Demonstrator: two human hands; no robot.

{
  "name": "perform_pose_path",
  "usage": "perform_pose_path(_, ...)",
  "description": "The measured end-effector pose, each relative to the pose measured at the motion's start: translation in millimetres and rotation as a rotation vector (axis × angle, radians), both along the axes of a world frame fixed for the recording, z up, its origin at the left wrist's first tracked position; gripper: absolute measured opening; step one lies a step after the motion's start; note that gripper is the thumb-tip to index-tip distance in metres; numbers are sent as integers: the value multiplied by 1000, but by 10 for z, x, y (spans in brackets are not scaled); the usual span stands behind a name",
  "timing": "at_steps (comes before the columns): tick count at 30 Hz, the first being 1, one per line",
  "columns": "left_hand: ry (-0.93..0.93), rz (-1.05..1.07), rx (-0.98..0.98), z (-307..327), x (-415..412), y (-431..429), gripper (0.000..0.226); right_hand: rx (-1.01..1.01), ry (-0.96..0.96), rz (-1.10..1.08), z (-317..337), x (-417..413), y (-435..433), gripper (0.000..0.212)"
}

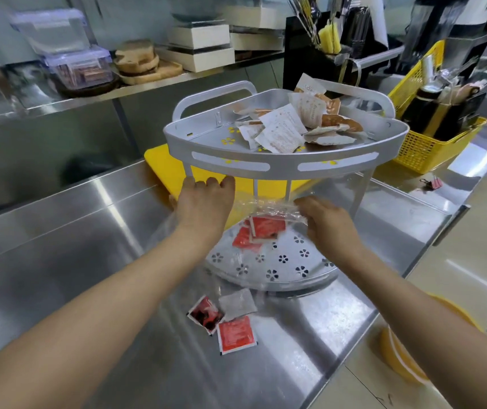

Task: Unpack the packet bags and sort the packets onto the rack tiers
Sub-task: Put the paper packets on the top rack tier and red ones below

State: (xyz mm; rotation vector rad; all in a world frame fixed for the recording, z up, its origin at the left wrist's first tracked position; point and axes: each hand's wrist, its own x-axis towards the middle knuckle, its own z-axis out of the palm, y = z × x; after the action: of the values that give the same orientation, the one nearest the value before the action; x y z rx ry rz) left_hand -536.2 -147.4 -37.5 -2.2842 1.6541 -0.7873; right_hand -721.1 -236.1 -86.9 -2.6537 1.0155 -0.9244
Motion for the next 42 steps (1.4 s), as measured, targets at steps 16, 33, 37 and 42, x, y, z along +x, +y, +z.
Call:
perform_pose_path(16,278,-144,-213,-289,-46,-19,42,-99,161,-261,-30,41,85,35)
perform_pose_path(33,291,-293,49,-541,185,-75,27,447,253,-90,-62,155,59,22)
perform_pose_path(37,217,-303,-229,-413,78,-130,26,178,176,-218,51,118,-15,16)
perform_pose_path(42,250,-299,-331,-339,42,-199,34,33,43,-248,248,48,-21,38)
